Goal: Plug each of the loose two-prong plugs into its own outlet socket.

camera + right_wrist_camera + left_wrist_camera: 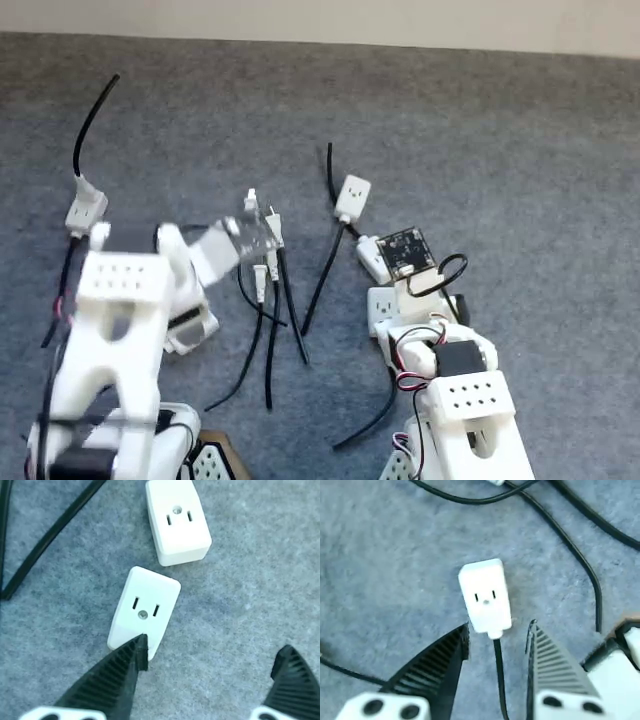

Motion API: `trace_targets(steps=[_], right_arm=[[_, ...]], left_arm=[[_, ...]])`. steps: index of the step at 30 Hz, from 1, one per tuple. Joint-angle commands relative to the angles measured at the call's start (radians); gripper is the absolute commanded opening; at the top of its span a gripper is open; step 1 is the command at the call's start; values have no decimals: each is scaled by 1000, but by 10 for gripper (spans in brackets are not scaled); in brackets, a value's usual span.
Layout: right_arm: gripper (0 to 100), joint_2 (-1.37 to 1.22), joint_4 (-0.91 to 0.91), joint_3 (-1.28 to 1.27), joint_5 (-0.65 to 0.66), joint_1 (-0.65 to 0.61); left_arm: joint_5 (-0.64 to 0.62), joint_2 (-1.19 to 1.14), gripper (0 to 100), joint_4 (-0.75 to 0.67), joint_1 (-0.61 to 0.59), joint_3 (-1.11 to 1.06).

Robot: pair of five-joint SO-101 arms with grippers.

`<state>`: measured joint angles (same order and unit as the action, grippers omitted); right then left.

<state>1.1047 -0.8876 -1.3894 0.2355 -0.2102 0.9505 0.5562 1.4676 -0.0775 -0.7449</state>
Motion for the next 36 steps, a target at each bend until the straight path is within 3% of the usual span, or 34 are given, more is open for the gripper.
trace_targets(steps=[1, 9, 16, 28, 32, 36], right_arm=[[375, -2, 13, 8, -3, -12], [375, -2, 12, 8, -3, -12], [375, -2, 12, 8, -3, -12], [375, -2, 12, 8, -3, -12], [375, -2, 12, 8, -3, -12], [375, -2, 12, 8, -3, -12]], left_arm=[[-26, 81, 207, -141, 12, -188], [-25, -113, 207, -390, -47, -248], [40, -338, 206, -405, -202, -13], [83, -476, 204, -167, -285, 415], [83, -476, 204, -72, -282, 430], [80, -476, 207, -69, -280, 369]])
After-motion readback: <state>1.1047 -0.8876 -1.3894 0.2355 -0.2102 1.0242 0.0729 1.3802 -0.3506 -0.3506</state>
